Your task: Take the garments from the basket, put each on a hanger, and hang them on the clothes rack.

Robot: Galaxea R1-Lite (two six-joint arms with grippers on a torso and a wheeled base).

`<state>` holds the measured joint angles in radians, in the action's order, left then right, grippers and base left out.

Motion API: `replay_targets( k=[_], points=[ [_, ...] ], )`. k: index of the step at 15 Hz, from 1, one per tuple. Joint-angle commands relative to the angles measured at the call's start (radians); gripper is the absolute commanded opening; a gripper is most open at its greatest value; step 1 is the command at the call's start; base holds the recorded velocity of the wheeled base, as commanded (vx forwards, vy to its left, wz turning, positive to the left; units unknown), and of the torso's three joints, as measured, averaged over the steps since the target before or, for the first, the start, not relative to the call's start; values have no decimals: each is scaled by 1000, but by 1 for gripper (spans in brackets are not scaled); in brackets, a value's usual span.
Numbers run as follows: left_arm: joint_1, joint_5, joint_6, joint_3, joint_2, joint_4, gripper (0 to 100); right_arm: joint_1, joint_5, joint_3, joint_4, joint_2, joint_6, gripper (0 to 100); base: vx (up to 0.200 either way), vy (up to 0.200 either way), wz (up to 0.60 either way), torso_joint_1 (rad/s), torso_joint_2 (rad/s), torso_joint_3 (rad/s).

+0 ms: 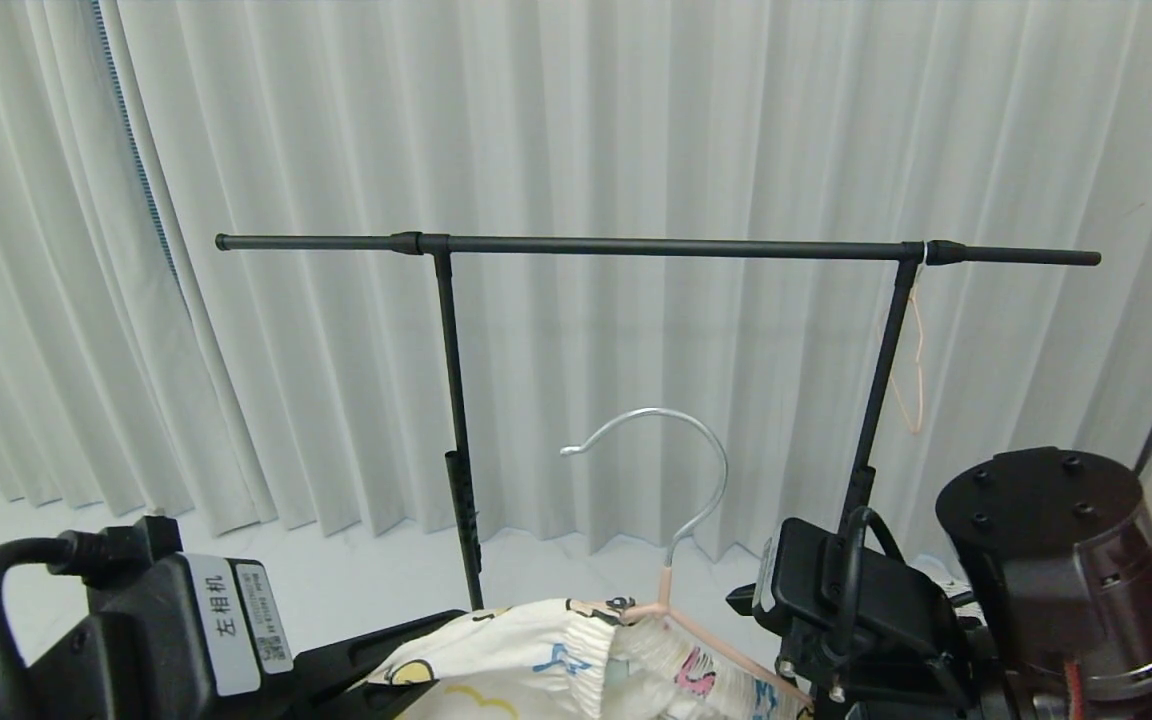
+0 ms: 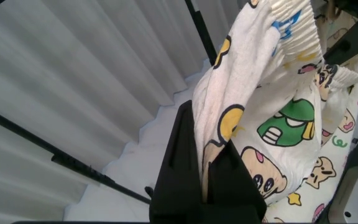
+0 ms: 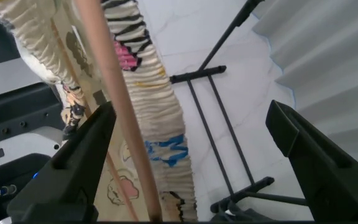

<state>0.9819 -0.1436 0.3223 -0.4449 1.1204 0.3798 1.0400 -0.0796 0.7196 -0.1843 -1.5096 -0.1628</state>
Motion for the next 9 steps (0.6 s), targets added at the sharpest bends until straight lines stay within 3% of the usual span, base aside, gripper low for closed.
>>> replay_targets(
  k=[1, 9],
  points=[
    [0, -1, 0, 0, 2, 1, 0, 0, 0, -2, -1, 0, 0, 0, 0, 0, 0, 0, 0, 0],
    [-14, -4, 0, 8, 2, 1, 0, 3, 0, 0, -6, 37, -3, 0, 0, 0, 0, 0, 0, 0]
  ],
)
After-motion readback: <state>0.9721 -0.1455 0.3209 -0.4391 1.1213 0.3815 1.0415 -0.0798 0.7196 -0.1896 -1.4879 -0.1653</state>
